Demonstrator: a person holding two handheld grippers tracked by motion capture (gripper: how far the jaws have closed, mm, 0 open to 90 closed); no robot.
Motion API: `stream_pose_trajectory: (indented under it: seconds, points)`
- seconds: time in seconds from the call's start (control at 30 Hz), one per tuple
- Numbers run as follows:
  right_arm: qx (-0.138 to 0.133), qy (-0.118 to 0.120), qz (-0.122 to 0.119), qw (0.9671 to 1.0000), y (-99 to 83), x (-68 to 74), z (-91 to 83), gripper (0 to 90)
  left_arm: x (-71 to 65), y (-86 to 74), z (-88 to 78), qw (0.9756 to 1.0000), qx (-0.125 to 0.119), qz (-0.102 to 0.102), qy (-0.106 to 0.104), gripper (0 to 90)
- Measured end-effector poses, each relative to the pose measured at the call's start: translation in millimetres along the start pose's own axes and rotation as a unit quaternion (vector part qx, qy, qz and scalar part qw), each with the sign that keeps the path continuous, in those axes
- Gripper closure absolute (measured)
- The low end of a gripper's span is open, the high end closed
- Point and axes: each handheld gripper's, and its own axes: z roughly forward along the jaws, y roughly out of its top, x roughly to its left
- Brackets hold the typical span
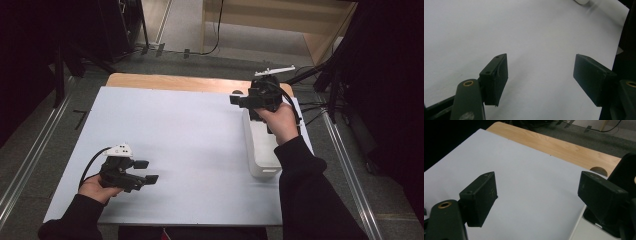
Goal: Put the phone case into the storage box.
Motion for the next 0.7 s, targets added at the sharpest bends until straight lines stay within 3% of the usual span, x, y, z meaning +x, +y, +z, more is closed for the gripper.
stream_pose_trajectory:
  seconds: [0.43,0.7]
  points:
    - [0.01,0.012,-0.025,0.9996,-25.6,22.3,-2.2,14.4,0.3,0.4,-0.6,1.0,0.0,0.002,0.0,27.6]
    - [0.0,0.028,-0.05,0.9983,-44.2,33.9,-4.1,14.4,0.0,0.5,-0.4,1.0,0.0,0.002,-0.001,27.6]
